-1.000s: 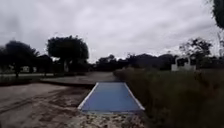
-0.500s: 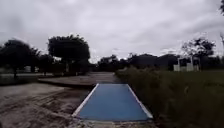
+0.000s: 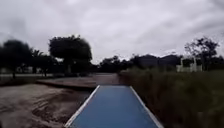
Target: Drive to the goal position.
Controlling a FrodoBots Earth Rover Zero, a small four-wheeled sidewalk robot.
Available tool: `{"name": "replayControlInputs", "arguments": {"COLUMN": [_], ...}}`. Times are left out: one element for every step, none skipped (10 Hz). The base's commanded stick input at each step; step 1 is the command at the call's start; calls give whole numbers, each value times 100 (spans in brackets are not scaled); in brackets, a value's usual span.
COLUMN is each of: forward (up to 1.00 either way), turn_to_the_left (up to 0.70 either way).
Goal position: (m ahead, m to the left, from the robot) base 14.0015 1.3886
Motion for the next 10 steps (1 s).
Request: {"name": "replayControlInputs", "arguments": {"forward": [50, 50, 50, 50, 50, 50, 50, 50, 50, 50], "turn_to_the_left": [0, 0, 0, 0, 0, 0, 0, 0, -11, -34]}}
